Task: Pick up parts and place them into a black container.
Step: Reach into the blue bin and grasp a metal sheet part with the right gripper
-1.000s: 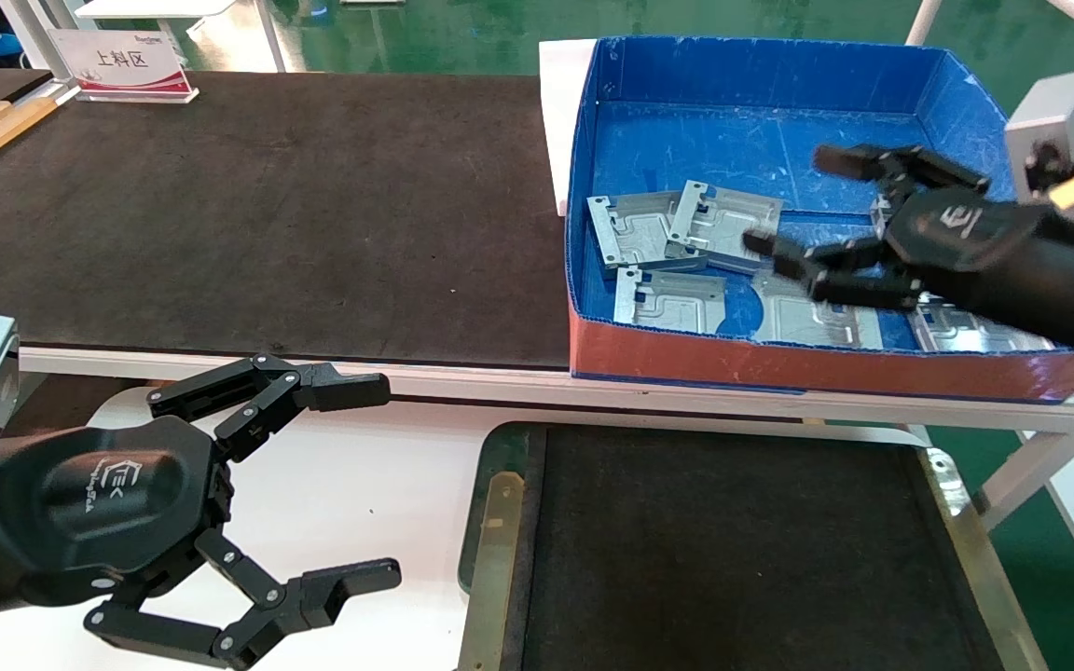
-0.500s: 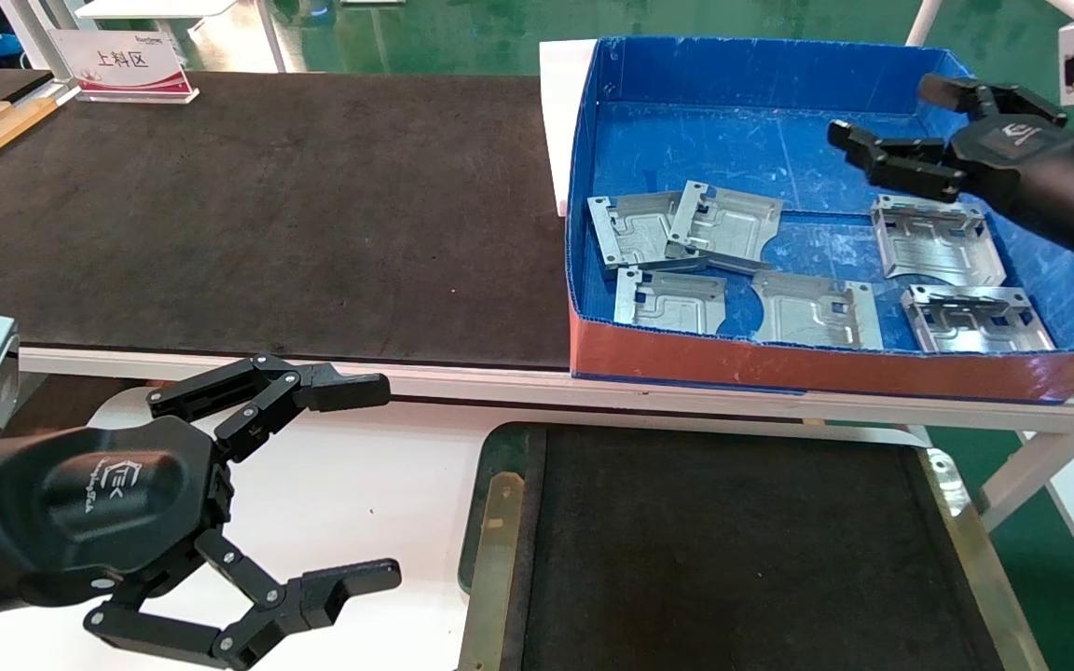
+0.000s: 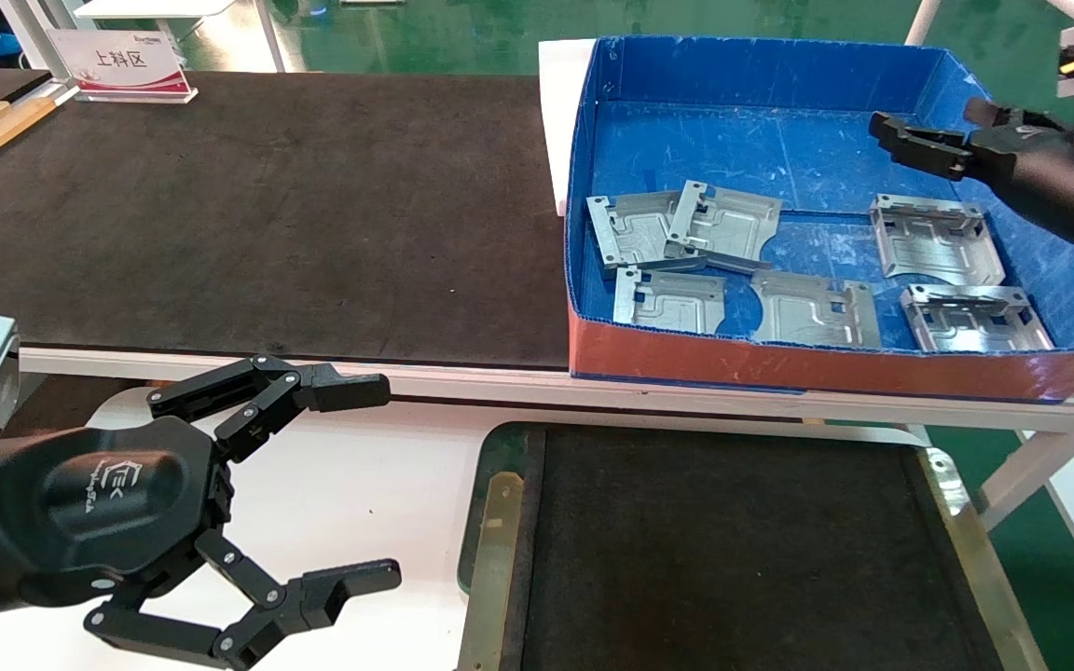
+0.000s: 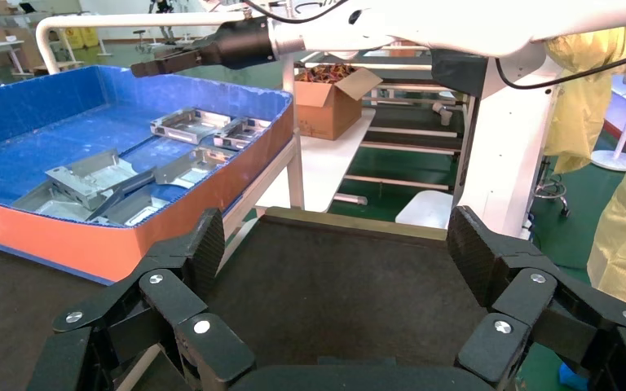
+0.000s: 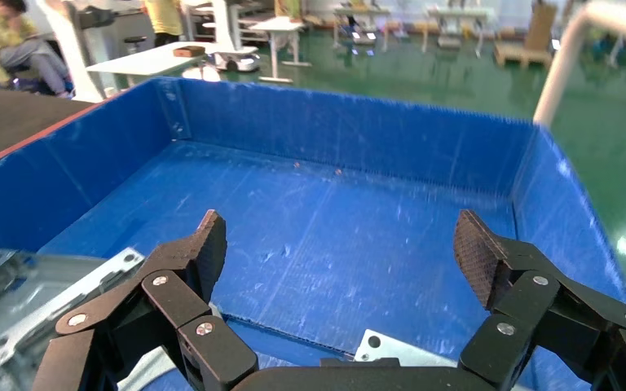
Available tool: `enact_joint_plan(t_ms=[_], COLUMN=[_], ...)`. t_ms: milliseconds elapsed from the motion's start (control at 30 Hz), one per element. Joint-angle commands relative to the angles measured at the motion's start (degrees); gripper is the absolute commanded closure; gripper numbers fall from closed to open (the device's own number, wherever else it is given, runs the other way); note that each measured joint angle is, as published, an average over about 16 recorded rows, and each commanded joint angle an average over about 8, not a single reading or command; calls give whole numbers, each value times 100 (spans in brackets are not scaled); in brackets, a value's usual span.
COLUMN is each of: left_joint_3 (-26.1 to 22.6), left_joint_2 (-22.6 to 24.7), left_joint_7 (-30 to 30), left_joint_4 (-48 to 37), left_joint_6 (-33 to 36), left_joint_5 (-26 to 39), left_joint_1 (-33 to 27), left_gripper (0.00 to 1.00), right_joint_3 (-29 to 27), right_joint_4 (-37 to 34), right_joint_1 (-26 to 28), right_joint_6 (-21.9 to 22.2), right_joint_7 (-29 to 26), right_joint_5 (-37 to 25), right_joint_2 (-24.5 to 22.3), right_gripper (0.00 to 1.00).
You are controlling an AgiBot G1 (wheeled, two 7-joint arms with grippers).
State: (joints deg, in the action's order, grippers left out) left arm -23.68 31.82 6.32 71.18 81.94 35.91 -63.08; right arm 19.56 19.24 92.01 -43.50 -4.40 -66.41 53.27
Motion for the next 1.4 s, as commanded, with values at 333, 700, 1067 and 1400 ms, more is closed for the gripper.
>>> enact_joint_plan(t_ms=[333, 700, 1067, 1400], left_joint_3=[0, 0, 0, 0], left_joint_2=[0, 0, 0, 0], left_joint_7=[0, 0, 0, 0], left_joint_4=[0, 0, 0, 0], left_joint_6=[0, 0, 0, 0], left_joint_5=[0, 0, 0, 0], left_joint_1=[0, 0, 0, 0], left_gripper=[0, 0, 0, 0], right_joint_3=[590, 988, 1162, 1218], right_joint_4=[-1006, -2020, -2641, -2734], right_joint_1=[725, 1261, 1500, 1563], right_joint_6=[521, 617, 584, 594], right_joint_7=[-919, -2033, -2686, -2712], right_joint_5=[-817, -1381, -1642, -1724], right_joint_2=[436, 798, 1040, 1139], right_gripper=[0, 0, 0, 40])
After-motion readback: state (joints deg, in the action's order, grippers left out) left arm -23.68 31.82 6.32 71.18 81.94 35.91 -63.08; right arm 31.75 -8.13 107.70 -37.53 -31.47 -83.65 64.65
